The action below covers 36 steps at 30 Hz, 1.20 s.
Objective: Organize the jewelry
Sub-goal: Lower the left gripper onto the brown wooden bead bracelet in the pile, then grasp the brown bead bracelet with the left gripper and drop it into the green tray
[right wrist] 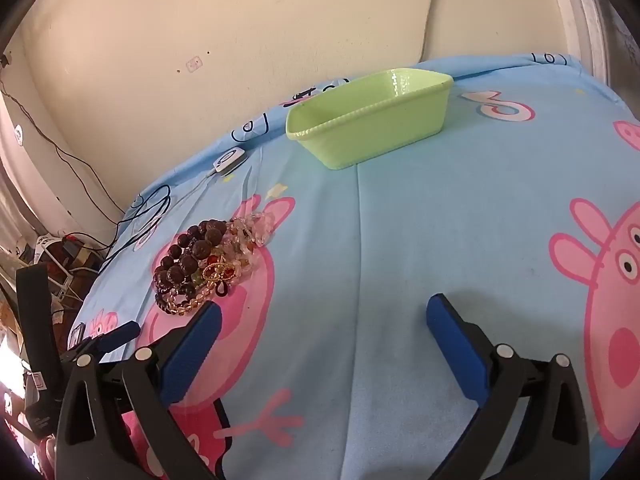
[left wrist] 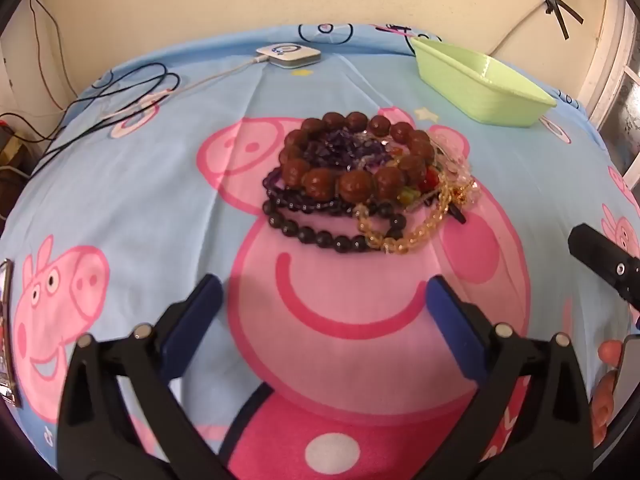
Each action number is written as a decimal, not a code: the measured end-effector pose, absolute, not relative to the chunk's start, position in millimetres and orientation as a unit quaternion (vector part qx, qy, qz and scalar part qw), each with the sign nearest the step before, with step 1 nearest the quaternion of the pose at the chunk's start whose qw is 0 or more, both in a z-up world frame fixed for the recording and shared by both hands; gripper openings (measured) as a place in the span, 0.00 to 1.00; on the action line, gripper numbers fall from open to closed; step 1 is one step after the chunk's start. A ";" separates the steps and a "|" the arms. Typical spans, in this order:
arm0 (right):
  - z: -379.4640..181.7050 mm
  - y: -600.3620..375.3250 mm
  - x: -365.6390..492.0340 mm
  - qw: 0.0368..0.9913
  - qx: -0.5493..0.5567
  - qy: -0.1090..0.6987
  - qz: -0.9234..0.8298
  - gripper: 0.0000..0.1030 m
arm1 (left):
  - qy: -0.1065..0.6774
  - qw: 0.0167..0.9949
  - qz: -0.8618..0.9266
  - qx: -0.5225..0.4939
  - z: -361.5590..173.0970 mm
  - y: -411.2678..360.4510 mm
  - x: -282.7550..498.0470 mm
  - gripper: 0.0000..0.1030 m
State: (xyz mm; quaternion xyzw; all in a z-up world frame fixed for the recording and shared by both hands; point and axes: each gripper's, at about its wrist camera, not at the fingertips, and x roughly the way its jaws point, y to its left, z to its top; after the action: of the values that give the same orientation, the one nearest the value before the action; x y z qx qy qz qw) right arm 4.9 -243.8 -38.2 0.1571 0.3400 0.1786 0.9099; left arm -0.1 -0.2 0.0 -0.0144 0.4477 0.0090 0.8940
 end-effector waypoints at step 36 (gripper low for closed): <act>-5.5 -133.3 80.4 0.876 0.030 0.385 0.291 0.09 | 0.469 0.869 -0.147 -0.058 20.0 52.6 75.5 0.45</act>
State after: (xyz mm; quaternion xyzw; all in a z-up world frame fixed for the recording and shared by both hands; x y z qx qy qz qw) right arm 80.4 -133.3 -5.5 0.0295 0.3847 0.2906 0.8756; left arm 75.5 52.6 20.0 -0.0578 0.4686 -0.1469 0.8692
